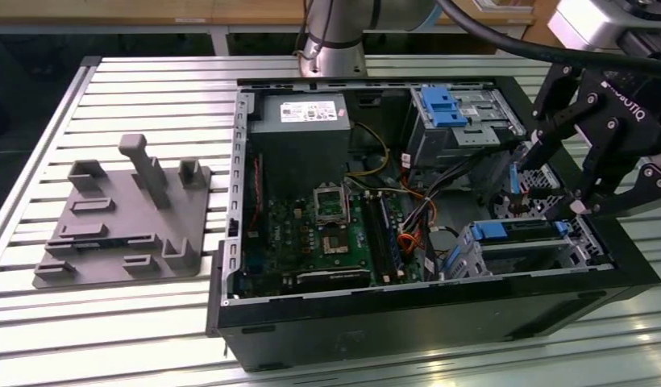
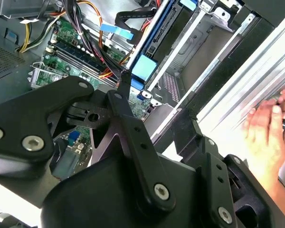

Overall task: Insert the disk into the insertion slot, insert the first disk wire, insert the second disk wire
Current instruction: 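Insert the first disk wire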

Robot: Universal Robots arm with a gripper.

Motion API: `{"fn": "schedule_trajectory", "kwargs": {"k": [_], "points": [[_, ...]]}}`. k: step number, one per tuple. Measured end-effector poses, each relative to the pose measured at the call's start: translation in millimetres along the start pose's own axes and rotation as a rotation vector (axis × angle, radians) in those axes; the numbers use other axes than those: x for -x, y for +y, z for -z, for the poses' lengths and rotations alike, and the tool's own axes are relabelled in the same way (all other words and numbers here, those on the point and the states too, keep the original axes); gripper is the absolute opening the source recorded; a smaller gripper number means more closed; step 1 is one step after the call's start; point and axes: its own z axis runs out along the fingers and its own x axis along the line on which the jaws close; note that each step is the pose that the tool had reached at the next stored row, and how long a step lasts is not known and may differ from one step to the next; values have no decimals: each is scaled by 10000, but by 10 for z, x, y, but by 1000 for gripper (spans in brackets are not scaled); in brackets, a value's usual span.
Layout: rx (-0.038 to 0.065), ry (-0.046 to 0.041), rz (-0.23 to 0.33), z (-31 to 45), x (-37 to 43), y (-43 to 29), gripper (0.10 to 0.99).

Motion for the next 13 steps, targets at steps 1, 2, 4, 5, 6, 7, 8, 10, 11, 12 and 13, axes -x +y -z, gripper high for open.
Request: {"fn": "schedule_trajectory", "kwargs": {"k": [1,2,4,5,6,7,8,10,11,12,13], "points": [[0,0,0,0,1,0,616],[0,7,0,0,1,0,616],[0,270,-12,0,12,-1,616],[0,446,-19,-2,23,-1,616],[0,627,-27,-3,34,-1,616],[-2,808,-36,-3,44,-1,616],[-7,985,-45,-4,55,0,616],[-35,1356,-62,-5,78,-1,616],[-49,1536,-70,-6,88,-1,616],[-60,1717,-78,-6,97,-1,616],[-70,1894,-86,-7,106,-1,616]]}}
